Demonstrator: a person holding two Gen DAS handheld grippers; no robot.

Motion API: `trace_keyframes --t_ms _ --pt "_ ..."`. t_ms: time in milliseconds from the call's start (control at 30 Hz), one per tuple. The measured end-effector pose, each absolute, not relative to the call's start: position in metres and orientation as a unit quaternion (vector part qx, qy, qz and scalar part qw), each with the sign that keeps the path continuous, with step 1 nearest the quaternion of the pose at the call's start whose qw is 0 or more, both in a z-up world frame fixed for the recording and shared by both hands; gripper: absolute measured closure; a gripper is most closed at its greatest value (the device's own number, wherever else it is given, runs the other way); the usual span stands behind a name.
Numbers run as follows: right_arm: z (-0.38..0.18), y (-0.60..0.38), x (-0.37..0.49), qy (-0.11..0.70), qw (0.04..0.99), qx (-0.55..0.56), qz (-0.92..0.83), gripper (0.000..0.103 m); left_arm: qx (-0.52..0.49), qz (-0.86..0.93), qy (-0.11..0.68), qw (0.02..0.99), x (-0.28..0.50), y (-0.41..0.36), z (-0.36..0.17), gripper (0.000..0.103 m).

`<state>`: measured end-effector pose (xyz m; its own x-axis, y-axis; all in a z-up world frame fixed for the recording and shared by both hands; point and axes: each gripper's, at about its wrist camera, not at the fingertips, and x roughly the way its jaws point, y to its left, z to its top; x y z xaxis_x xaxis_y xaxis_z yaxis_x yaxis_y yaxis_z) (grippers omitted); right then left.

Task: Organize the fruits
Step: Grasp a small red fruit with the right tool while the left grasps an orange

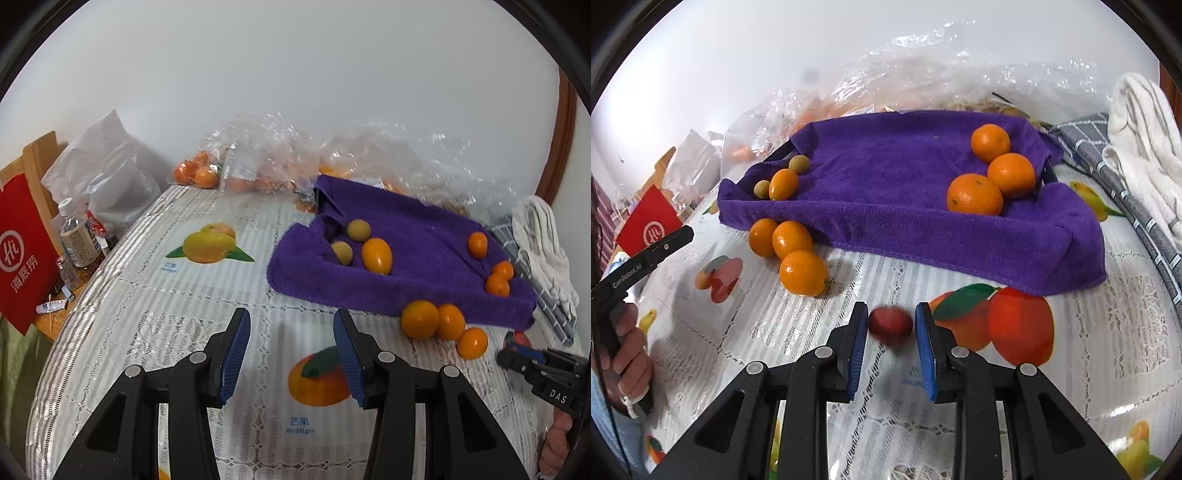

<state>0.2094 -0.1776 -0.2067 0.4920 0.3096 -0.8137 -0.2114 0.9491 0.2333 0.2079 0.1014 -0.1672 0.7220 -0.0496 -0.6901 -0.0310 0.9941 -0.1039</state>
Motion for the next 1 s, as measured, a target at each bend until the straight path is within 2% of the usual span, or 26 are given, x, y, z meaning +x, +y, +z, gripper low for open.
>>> trace_keyframes --t_ms 67,400,667,1000 --pt "-0.206 -0.174 0.208 0.477 0.863 0.041 0.160 0.079 -0.045 -0.007 0.384 0.922 0.210 0.098 -0.170 0.053" --pt "-0.193 -0.186 0.199 0.446 0.886 0.011 0.125 0.079 0.002 -0.002 0.459 0.888 0.220 0.083 -0.190 0.053" --pt "-0.184 -0.191 0.195 0.429 0.891 0.032 0.145 0.079 -0.037 -0.051 0.454 0.889 0.217 0.086 -0.187 0.052" --pt "-0.183 -0.214 0.200 0.426 0.891 0.091 0.127 0.079 -0.005 -0.112 0.433 0.895 0.228 0.017 -0.163 0.051"
